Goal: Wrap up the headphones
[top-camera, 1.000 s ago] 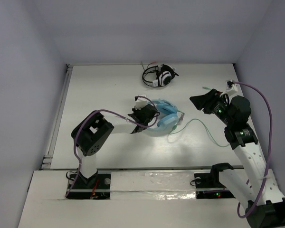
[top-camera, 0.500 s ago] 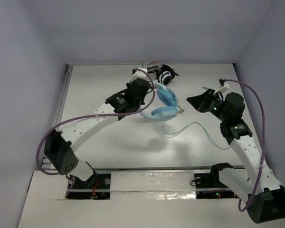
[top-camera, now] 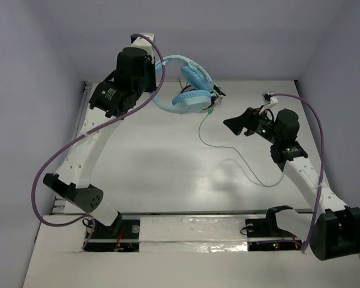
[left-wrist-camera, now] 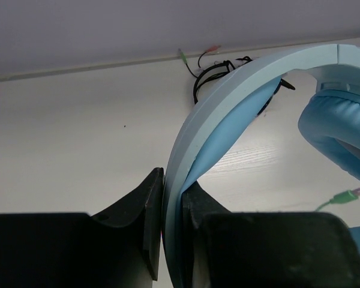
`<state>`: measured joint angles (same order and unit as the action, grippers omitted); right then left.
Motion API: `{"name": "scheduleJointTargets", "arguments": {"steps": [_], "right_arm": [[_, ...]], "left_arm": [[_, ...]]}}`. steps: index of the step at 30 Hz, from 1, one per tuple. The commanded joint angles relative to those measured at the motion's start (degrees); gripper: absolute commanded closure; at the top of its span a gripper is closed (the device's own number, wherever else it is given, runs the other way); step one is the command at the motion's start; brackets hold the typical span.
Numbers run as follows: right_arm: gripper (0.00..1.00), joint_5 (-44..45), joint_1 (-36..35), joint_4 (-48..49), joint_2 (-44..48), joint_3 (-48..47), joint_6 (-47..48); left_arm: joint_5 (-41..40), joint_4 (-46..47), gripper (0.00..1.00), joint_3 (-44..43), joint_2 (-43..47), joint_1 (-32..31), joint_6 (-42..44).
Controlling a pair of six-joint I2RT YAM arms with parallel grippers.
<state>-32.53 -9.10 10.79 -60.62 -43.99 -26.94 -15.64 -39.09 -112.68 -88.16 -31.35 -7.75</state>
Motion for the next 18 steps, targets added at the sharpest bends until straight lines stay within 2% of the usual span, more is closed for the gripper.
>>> {"name": "scheduleJointTargets", "arguments": {"steps": [1,5,8,12,18], "right_arm": [[0.19,-5.2,-0.4,6.7,-2.7,-0.6,4.3],[0.2,-13.3,-0.4,10.5,-5.1,1.0,1.9],[0.19,-16.2,-0.4,13.3,-6.3,2.3,0.6],[0.17,-14.0,-0.4,10.0,-8.7,0.8,2.9],[0.26,-18.4,-1.4,14.6,-9.5,4.3,-0.4]], "left_arm": [[7.7,0.2,1.0,-8.1,-0.9,1.1,-0.5],[10.2,-0.9,1.0,-15.1,-3.1,2.5,-1.1],[12.4,-1.6,1.0,-20.2,-5.1,3.7,-1.5],[14.7,-1.2,1.0,-21.0,-4.6,3.7,-2.4],[15.3,0.3,1.0,-19.9,-3.9,5.7,-3.4]]}}
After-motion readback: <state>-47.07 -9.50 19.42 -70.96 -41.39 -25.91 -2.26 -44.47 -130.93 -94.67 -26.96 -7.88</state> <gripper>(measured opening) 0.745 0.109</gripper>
